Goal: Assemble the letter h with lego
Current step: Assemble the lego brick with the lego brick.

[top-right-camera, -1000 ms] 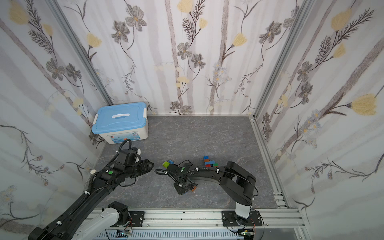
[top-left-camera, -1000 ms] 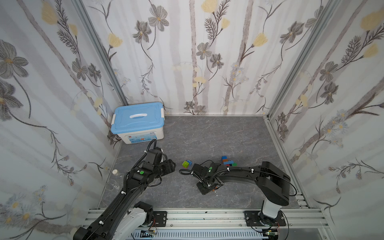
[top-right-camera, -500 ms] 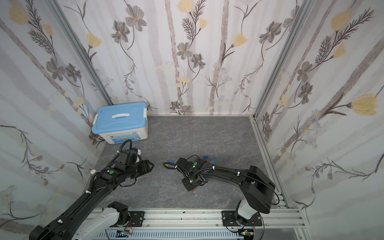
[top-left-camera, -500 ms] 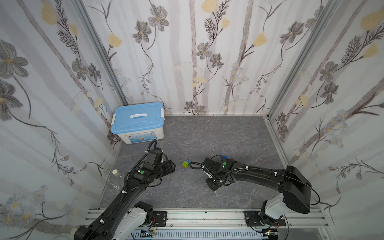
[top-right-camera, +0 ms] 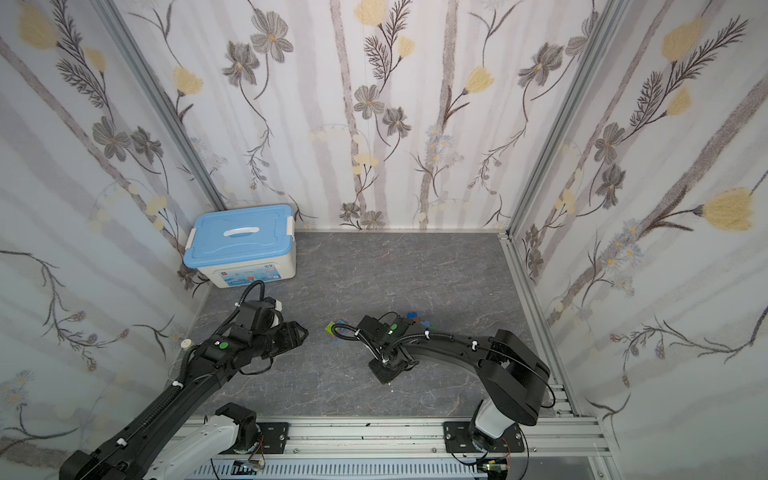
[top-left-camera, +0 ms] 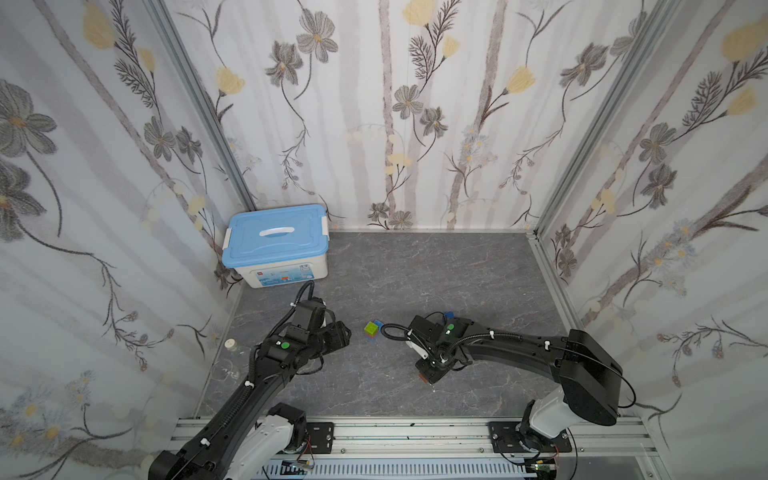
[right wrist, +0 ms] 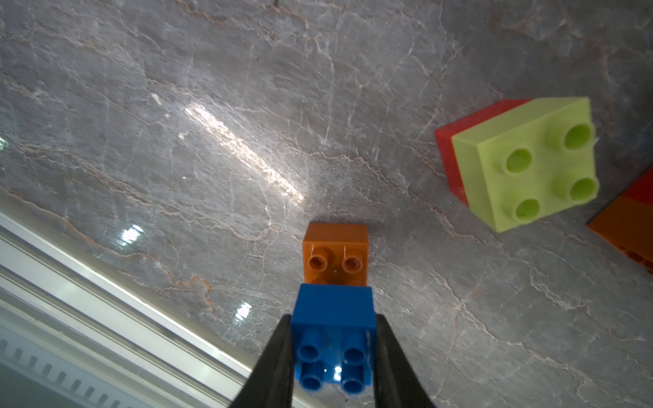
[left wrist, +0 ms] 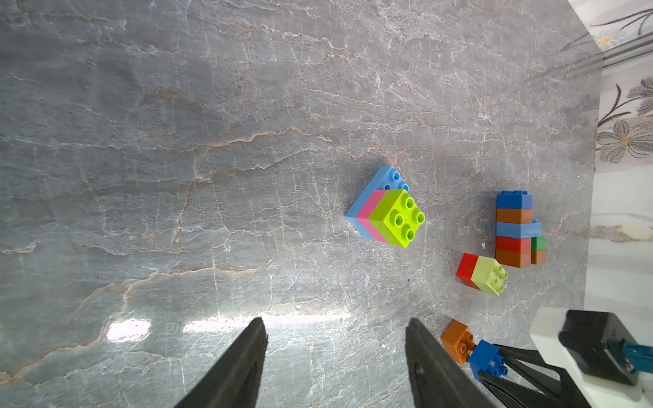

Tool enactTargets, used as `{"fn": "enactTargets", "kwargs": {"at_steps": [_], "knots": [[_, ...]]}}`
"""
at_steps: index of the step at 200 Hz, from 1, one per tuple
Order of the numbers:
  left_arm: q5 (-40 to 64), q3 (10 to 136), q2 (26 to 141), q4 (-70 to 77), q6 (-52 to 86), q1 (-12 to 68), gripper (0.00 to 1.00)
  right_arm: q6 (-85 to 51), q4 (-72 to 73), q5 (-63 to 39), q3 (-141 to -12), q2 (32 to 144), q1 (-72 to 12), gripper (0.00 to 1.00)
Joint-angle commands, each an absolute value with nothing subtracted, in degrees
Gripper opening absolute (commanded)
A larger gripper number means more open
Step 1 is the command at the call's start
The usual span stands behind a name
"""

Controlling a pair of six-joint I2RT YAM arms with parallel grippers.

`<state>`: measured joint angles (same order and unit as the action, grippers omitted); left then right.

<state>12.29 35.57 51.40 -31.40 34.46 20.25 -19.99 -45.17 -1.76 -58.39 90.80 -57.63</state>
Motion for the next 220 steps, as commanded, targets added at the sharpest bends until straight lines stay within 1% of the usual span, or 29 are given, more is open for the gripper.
{"fn": "enactTargets", "kwargs": {"at_steps": [1,146,150,220], "knots": [[12.3,35.6,51.4,-30.1,34.4,20.2,0.65,-19.4,-43.2,-1.8,-57.6,90.3,-57.4,0.28],[13.3,35.3,51.7,-29.5,34.4,20.2,0.65,-20.2,-38.8,-4.0,-55.4,91.2,-56.7,0.28],[13.2,35.3,51.8,-29.6,34.4,20.3,0.65,-20.2,-38.8,-4.0,-55.3,92.8,-56.6,0.28],[13.1,35.1,51.7,-29.4,34.5,20.2,0.65,-20.3,-38.5,-1.8,-55.0,98.2,-57.0,0.27]]}}
